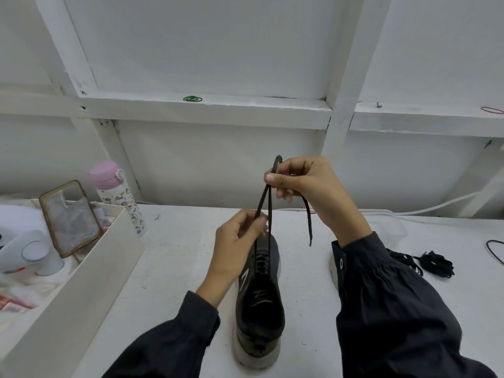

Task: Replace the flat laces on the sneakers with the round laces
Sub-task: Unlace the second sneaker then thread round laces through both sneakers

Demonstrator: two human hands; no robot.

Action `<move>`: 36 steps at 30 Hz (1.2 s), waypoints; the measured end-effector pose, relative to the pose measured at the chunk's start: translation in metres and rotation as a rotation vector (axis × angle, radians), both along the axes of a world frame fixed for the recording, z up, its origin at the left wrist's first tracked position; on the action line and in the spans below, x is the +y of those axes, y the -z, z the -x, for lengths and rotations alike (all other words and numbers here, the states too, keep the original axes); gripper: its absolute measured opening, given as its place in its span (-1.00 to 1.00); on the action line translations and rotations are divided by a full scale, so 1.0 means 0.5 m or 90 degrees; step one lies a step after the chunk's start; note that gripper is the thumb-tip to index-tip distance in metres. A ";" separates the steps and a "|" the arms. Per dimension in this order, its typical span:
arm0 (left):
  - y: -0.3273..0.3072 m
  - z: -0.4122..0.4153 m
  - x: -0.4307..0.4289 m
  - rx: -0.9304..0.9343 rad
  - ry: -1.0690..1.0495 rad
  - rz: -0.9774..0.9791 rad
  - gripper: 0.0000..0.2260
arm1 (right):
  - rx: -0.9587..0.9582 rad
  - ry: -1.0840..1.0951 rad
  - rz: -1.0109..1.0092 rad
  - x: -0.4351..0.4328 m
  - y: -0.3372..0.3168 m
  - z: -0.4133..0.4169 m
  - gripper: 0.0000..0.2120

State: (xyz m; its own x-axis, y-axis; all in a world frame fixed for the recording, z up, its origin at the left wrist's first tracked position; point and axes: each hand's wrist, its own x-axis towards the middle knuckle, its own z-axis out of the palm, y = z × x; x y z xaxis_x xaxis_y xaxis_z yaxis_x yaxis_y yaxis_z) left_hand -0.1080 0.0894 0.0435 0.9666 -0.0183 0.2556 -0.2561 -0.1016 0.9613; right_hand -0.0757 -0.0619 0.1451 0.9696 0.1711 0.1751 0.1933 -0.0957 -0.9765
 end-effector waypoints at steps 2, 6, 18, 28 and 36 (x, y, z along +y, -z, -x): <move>-0.025 -0.018 0.008 0.014 0.025 0.048 -0.88 | 0.006 0.015 -0.003 -0.008 0.002 -0.008 -0.87; -0.053 -0.063 0.026 0.040 0.044 0.006 -0.81 | -0.023 0.070 0.034 -0.026 -0.003 -0.019 -0.90; -0.101 -0.097 0.005 0.074 0.115 -0.063 -0.77 | -0.193 0.181 0.296 -0.008 0.025 -0.064 -0.70; -0.102 -0.091 0.006 0.160 0.155 0.031 -0.71 | -0.176 0.049 0.233 -0.010 0.070 -0.030 -0.82; -0.105 -0.083 0.027 0.140 0.196 -0.048 -0.74 | -0.258 0.163 0.234 0.008 0.102 -0.020 -0.89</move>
State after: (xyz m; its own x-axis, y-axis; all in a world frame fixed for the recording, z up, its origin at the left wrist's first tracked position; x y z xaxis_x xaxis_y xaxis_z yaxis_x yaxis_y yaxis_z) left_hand -0.0664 0.1028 0.0962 0.9445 -0.3272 0.0292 -0.0739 -0.1250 0.9894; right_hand -0.0658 -0.0578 0.0942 0.8565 0.0606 0.5126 0.4690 -0.5059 -0.7239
